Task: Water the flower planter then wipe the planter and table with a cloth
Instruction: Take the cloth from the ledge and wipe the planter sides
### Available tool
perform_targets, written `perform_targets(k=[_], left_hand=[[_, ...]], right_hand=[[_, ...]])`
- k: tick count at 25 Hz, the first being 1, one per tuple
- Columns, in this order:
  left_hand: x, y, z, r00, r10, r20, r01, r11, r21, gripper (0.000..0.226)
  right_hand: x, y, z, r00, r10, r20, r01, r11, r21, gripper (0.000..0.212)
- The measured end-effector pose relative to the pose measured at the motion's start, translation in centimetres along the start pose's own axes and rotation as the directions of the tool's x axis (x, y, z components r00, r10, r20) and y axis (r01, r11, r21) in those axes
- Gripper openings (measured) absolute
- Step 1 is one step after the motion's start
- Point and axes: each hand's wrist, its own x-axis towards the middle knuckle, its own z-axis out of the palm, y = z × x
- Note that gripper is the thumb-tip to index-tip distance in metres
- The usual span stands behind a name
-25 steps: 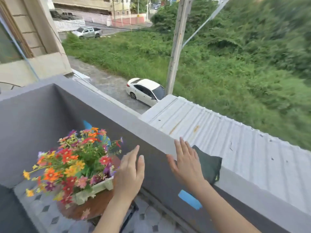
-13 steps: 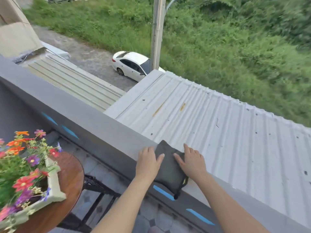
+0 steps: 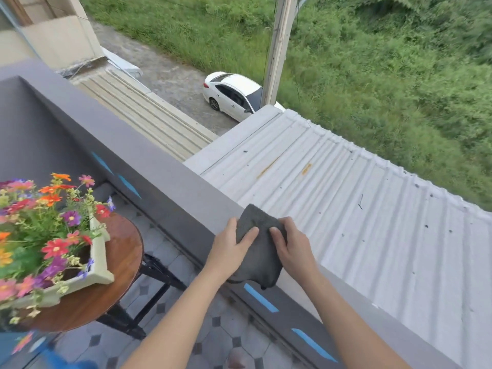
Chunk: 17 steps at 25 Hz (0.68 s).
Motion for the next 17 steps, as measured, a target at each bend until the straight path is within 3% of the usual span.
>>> perform_targets(k=[3,7,12,15,17], left_hand=[[-2.5,0.3,-4.5,0.997,-0.043,0.066,0.061,0.951,-0.304,0.04],[-7.8,-0.1,-9.4,0.992,-0.041,-0.123,-0.048,0.768,-0.639,0.028],[-15.1,-5.0,-12.9,0.944,-0.257,-0.208,-0.054,0.502,-0.863,0.037],[-19.5,-11.8,-14.9,0.868,-0.456,-0.196,0.033,0.446,-0.894,0.053],[-21.7,-16.5,-16.2,0.753,-0.624,-0.208,0.098,0.419,-0.903,0.059]], right_hand=[[-0.5,-4.5,0.2,0.987,-0.158,0.004,0.157,0.982,0.109,0.009],[-2.7,-10.7,4.0,0.972,-0.224,-0.064,0.233,0.949,0.214,0.01],[-7.9,-15.0,10.8,0.961,-0.24,0.14,0.203,0.95,0.236,0.03],[-11.9,-15.4,15.8,0.924,-0.272,0.269,0.198,0.942,0.271,0.034],[-13.9,-14.5,19.1,0.918,-0.252,0.306,0.177,0.952,0.251,0.029]])
